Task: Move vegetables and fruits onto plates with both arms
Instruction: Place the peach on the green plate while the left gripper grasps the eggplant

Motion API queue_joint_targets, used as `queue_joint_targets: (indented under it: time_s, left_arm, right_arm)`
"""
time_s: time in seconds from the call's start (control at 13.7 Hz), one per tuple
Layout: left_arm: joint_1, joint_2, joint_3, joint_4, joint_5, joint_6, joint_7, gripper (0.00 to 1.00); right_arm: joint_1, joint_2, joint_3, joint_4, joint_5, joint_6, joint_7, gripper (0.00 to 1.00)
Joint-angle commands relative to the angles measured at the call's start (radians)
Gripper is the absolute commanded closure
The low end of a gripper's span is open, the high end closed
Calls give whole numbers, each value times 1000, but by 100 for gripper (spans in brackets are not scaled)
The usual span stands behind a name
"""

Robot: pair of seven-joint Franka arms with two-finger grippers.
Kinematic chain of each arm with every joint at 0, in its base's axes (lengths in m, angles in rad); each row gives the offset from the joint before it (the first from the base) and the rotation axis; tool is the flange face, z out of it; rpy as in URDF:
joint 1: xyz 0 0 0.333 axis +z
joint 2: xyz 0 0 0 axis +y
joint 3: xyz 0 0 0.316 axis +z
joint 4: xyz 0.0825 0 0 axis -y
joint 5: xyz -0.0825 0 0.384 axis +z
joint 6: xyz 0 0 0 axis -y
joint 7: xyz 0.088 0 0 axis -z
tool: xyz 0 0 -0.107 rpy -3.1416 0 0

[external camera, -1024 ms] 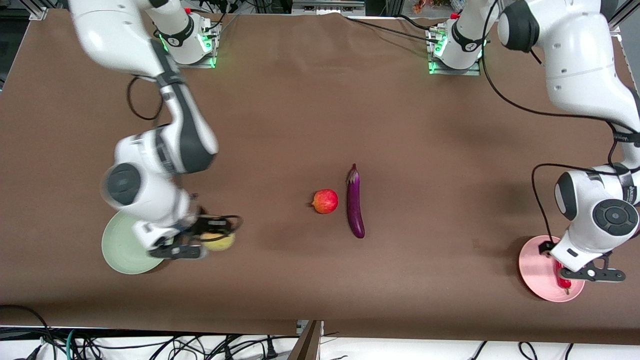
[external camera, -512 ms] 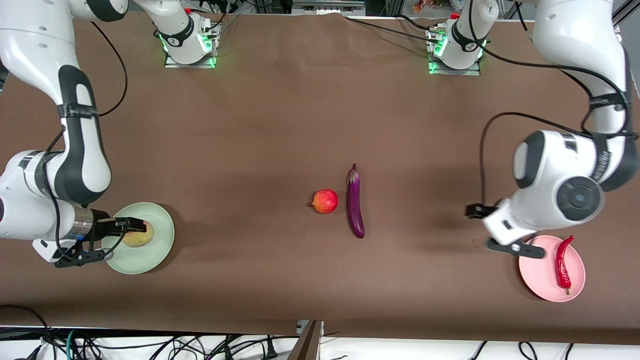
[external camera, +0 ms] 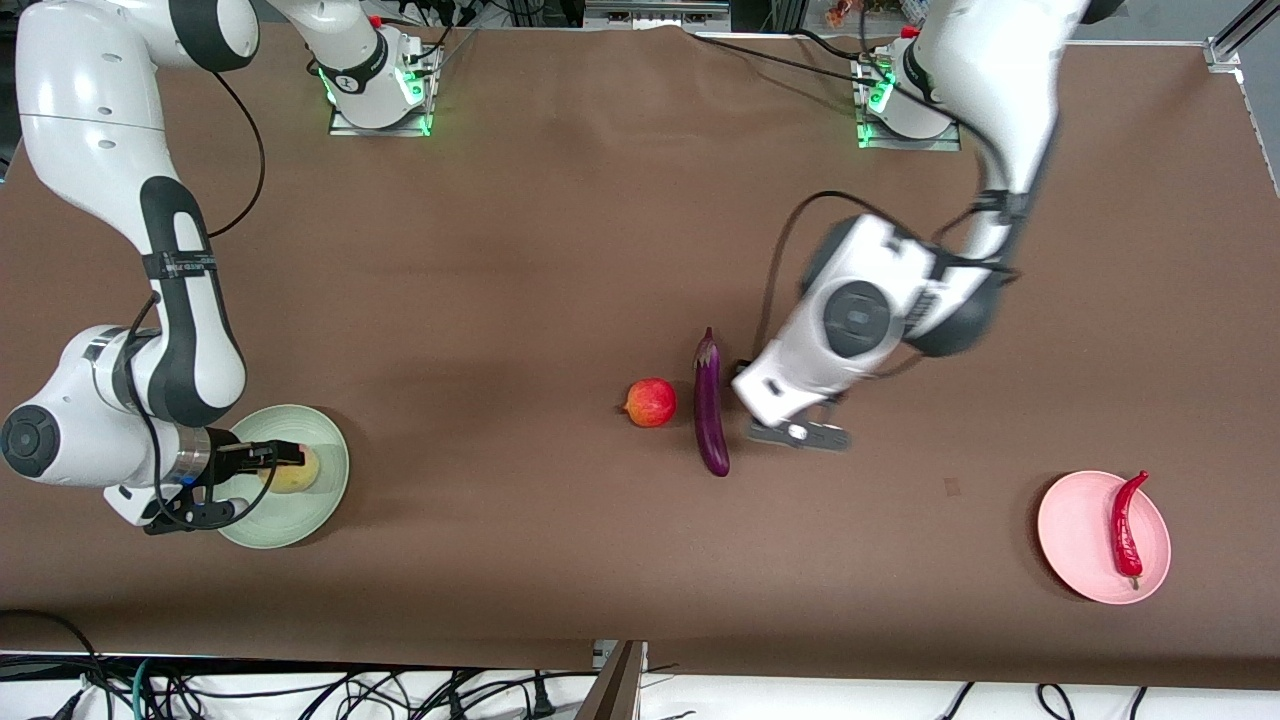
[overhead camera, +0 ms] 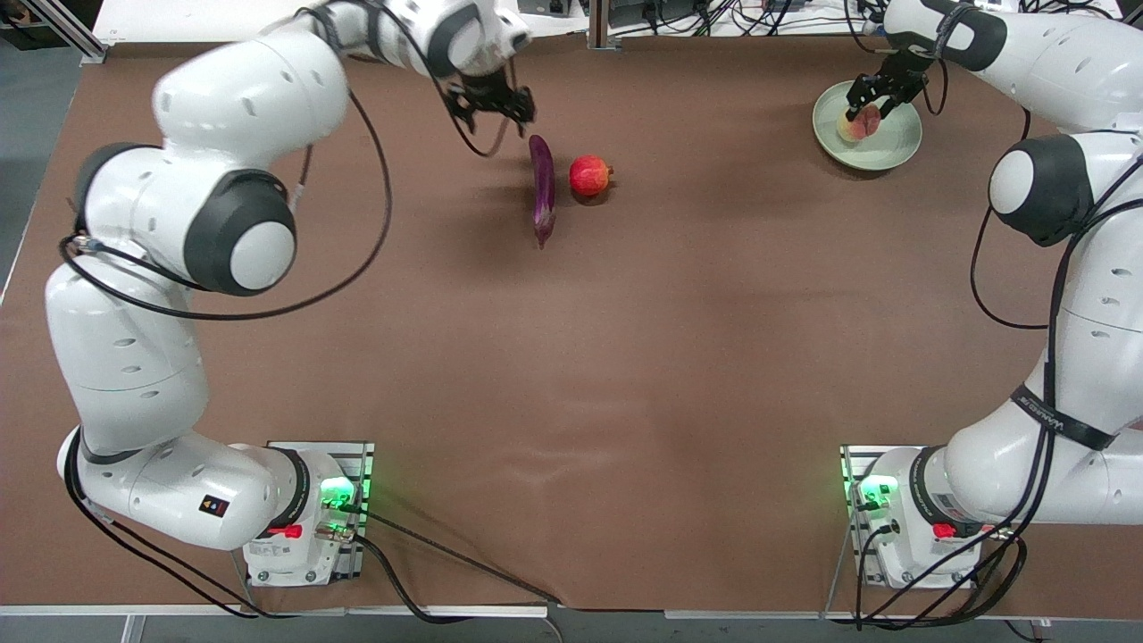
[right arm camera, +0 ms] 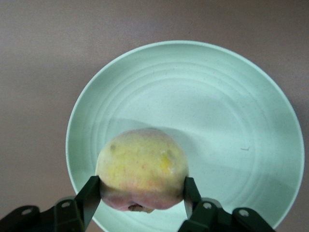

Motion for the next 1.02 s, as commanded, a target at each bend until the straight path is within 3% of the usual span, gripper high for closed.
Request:
queue_joint_targets:
  time_s: [0.0,0.44,0.59,0.73,0.88,0.95]
  left_arm:
    - [-37,13,13,-85,93,122,-94,0]
    - [-102,85,14,-110,104,227,-225,0]
    - [-102,102,14,-117,104,260,-226,4]
    - [-96,122,14,-133,104,317,-226,30]
    - [-94,128,14,-140,104,336,-225,66]
    - [-88,121,16,-145,104,334,-225,76]
  right_arm:
    - [-17,-12,15,-11,11,15,-13,0]
    - [23,-66,25,3,12,-8,19,0]
    - [81,-86,25,2,12,-13,132,0]
    - [152,-92,25,2,12,-25,294,0]
    - [225,-93,25,2,14,-25,423,0]
    - [258,-92,25,2,14,-22,483,0]
